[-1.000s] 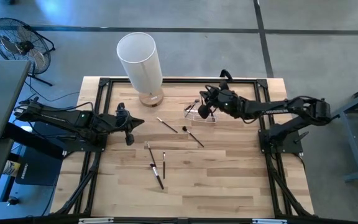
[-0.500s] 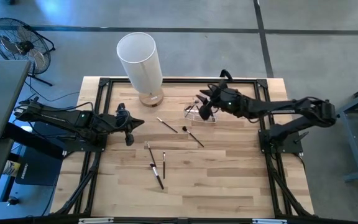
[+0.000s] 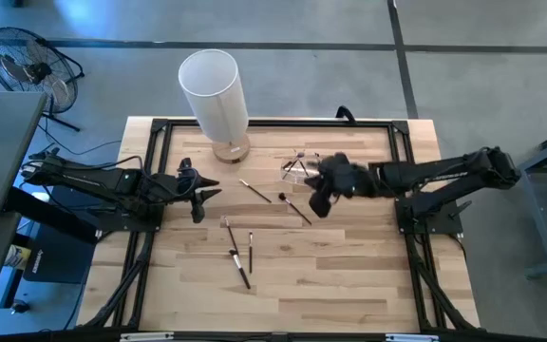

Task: Put items in baskets/containers
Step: Put the black eyeshadow brush into the transparent organizer

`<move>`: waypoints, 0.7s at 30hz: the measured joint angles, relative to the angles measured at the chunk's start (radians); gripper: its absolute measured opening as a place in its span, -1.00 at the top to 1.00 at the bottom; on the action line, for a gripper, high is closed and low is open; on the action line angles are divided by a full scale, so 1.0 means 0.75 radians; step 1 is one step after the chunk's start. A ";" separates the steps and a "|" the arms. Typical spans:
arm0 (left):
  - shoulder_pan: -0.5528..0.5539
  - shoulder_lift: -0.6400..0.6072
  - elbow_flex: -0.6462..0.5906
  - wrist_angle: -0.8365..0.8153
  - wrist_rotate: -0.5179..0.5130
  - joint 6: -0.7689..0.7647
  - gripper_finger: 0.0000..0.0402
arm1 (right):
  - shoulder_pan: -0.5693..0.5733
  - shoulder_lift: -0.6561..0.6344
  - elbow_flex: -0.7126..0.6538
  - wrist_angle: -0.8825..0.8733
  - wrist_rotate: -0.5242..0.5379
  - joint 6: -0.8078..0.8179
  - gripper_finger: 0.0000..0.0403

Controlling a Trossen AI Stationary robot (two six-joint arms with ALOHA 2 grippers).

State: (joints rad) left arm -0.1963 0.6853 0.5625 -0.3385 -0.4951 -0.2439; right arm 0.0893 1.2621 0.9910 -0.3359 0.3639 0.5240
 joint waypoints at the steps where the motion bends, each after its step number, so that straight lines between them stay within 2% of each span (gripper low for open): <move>1: 0.000 0.000 0.000 0.004 -0.013 0.001 0.43 | 0.027 0.000 -0.021 -0.009 -0.001 0.068 0.93; 6: -0.001 0.000 0.017 0.060 -0.026 -0.051 0.35 | 0.150 0.002 -0.154 -0.065 -0.004 0.353 0.98; 9: -0.001 0.007 0.069 0.046 -0.139 -0.175 0.37 | 0.194 0.002 -0.232 -0.063 -0.003 0.474 0.97; 12: -0.001 0.080 0.143 -0.041 -0.229 -0.370 0.39 | 0.214 0.002 -0.296 -0.061 -0.035 0.513 0.97; 15: -0.001 0.192 0.240 -0.228 -0.281 -0.590 0.39 | 0.216 0.002 -0.354 -0.067 -0.117 0.501 0.99; 18: 0.000 0.355 0.353 -0.383 -0.291 -0.854 0.39 | 0.215 0.000 -0.392 -0.085 -0.204 0.458 0.98; 21: 0.001 0.518 0.458 -0.556 -0.233 -1.169 0.39 | 0.216 -0.001 -0.416 -0.145 -0.262 0.398 0.99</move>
State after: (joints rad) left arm -0.1959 1.0737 0.9059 -0.7555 -0.6700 -1.1205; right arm 0.2510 1.2613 0.6793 -0.4450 0.1675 0.8224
